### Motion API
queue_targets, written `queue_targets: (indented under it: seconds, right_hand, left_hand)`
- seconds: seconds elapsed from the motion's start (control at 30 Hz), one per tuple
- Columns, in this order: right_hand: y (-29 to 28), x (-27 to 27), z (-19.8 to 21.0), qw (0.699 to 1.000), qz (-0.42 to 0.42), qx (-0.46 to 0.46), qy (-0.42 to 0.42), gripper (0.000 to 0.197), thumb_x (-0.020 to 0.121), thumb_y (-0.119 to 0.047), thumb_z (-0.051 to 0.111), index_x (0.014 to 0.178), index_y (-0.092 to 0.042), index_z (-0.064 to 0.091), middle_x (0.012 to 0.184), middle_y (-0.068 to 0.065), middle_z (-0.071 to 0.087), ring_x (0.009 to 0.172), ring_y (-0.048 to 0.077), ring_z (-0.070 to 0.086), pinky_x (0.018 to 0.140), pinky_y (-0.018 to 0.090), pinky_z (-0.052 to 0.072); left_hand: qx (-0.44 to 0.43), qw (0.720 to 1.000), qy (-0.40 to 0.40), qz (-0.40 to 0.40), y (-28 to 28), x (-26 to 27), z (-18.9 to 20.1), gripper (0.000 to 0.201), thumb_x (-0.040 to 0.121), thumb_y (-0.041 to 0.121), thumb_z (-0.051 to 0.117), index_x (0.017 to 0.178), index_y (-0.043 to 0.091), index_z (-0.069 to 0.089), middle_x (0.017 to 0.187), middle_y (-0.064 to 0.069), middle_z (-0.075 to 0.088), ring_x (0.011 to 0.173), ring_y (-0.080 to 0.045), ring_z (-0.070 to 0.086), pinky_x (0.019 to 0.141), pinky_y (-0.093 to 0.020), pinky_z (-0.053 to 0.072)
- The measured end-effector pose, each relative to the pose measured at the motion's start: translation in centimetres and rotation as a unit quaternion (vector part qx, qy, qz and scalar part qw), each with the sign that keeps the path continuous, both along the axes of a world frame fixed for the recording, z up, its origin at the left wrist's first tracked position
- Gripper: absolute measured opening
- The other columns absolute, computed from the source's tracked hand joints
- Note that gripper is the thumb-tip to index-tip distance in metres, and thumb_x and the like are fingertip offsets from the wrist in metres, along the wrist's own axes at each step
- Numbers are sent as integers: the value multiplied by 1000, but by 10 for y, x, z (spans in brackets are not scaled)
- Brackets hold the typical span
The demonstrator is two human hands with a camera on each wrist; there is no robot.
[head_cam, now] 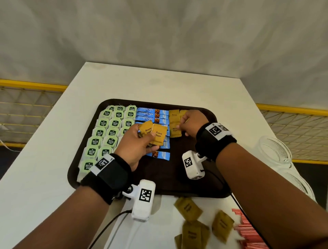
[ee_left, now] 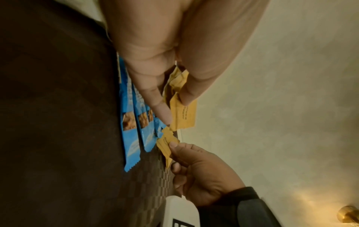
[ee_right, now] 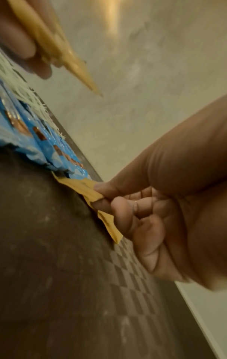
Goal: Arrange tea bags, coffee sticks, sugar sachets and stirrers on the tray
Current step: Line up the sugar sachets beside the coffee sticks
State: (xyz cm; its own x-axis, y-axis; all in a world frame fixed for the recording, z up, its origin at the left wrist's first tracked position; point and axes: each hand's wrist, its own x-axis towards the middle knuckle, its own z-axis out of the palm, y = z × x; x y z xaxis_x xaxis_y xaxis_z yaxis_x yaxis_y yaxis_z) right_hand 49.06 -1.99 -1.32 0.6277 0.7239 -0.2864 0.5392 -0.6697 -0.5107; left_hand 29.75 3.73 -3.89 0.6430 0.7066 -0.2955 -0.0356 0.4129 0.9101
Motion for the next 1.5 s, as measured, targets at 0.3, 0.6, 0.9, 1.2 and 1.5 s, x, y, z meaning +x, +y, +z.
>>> queue_targets:
  seconds: [0.3, 0.6, 0.9, 1.2, 1.5]
  right_hand:
    - [9, 6, -5, 992, 27, -81, -98, 35, 78, -34, 73, 69, -17, 45, 89, 8, 61, 84, 22, 60, 72, 31, 47]
    - [-22, -28, 15, 950, 32, 138, 279, 25, 86, -34, 65, 90, -10, 66, 75, 2, 66, 56, 7, 56, 47, 18, 40]
    - [-41, 11, 5, 942, -112, 195, 247, 6, 94, -17, 56, 88, -17, 55, 80, 3, 65, 60, 10, 61, 49, 18, 46]
    - [-37, 22, -2, 996, -42, 34, 76, 16, 83, -17, 70, 74, -15, 57, 73, 6, 65, 56, 13, 53, 54, 23, 43]
    - [-22, 24, -2, 996, -18, -70, -53, 25, 76, -26, 76, 76, -13, 55, 91, 11, 68, 89, 30, 66, 83, 38, 53]
  left_hand:
    - [2, 1000, 0, -9, 1, 0, 2, 17, 92, 9, 60, 108, 11, 54, 111, -14, 67, 94, -24, 69, 71, -28, 60]
    - [18, 1000, -7, -16, 0, 16, 8, 18, 93, 8, 59, 110, 5, 55, 108, -16, 67, 89, -24, 69, 69, -29, 60]
    - [-31, 999, 2, -4, -3, 26, 14, 16, 100, 10, 42, 111, 3, 52, 102, -17, 67, 89, -27, 72, 76, -34, 60]
    - [9, 1000, 19, -6, -4, 19, 9, 23, 96, 9, 53, 118, 0, 51, 109, -22, 66, 80, -23, 73, 63, -24, 59]
    - [8, 1000, 22, -5, -3, 14, 8, 23, 95, 10, 56, 116, 3, 51, 105, -20, 68, 77, -22, 73, 60, -22, 59]
